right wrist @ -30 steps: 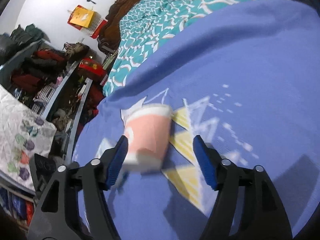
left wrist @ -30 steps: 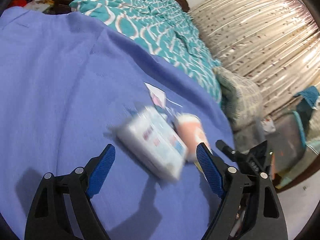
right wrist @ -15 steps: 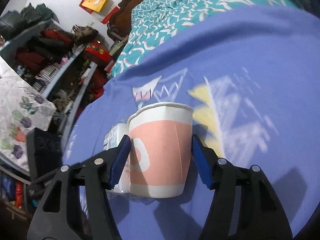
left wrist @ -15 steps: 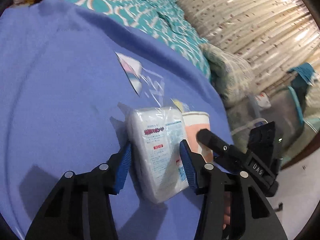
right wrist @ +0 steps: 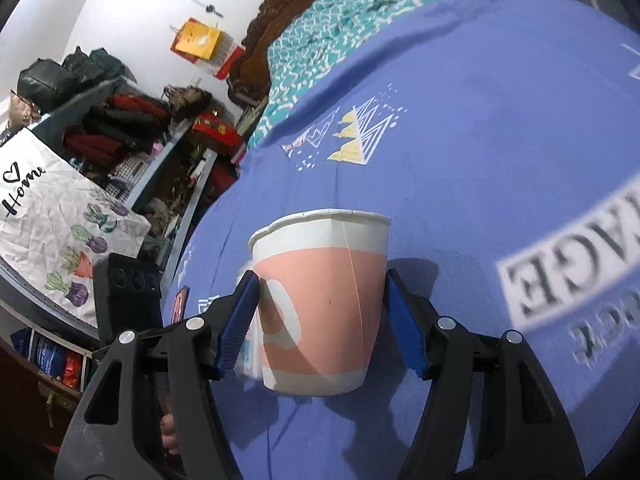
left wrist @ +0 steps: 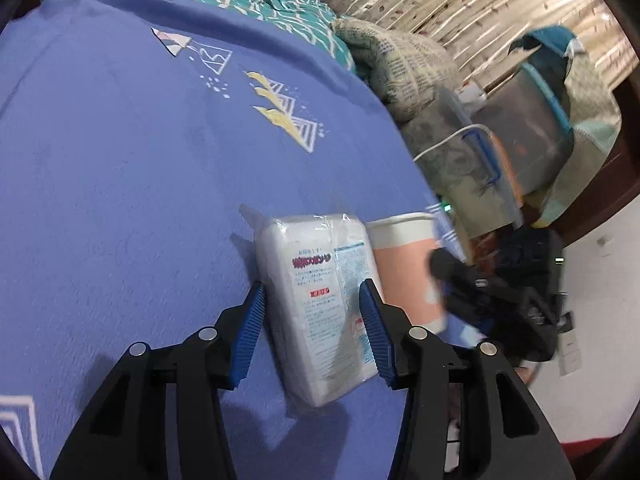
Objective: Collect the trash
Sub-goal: 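Lift and hold the white package in left tool and paper cup in right tool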
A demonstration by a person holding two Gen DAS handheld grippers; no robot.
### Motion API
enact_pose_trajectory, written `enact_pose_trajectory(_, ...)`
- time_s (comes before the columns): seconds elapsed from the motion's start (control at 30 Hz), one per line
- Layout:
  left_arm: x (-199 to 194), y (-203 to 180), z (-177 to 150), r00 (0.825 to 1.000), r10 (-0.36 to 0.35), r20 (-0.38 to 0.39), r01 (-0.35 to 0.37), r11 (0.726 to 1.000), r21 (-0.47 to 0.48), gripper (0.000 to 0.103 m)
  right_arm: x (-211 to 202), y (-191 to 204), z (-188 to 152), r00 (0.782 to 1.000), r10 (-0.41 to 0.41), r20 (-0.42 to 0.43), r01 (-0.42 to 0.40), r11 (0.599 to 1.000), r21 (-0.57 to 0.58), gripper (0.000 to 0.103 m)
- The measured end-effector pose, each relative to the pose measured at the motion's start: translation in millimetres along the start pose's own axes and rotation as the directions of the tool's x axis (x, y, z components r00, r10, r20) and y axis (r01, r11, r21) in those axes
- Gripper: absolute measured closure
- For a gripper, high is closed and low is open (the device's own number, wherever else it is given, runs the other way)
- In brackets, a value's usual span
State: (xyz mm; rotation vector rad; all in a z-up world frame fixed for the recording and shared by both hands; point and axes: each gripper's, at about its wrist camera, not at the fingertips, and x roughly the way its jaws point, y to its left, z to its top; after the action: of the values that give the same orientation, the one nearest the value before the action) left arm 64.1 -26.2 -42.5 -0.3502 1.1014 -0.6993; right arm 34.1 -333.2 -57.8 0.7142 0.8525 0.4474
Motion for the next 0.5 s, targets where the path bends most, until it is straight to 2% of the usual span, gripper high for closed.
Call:
enact_pose_trajectory(0.1,1,3,-2,1.0,0.018,-0.002,-0.018,1.0,-0.01,0.057,-7,3,-7,1.0,0.025,-0.004,-0.025,1.0,-0.014,0.035)
enact_pose_trajectory(0.17,1,4,-1,1.0,0.02,-0.002,-0.02,1.0,-0.021,0.057,-5,4,-9,1.0,-0.006,-0.016,0.006,1.0,-0.027,0.034)
enact_pose_trajectory(0.23,1,3,-2,1.0,0.027,-0.001,-0.027,0.999,-0.025,0.056,-2,2,-10,1.0,-0.025,-0.018,0.024,1.0,-0.018,0.028)
enact_pose_trajectory(0.3,1,0,-3,1.0,0.027,-0.003,-0.028,0.999,-0.019,0.05,4,-1,-9,0.999,-0.042,-0.025,0.041,0.999,-0.014,0.025)
enact_pose_trajectory(0.43,3,-10,-6,0.999,0.042,0.005,-0.043,0.999,0.016,0.041,21,17,-14,0.996,-0.073,-0.057,0.065,0.991,-0.119,0.025)
enact_pose_trajectory(0.5,3,-14,-8,0.998,0.061,0.02,-0.061,0.998,0.026,0.04,27,27,-17,0.993,-0.107,-0.053,0.097,0.982,-0.165,0.029)
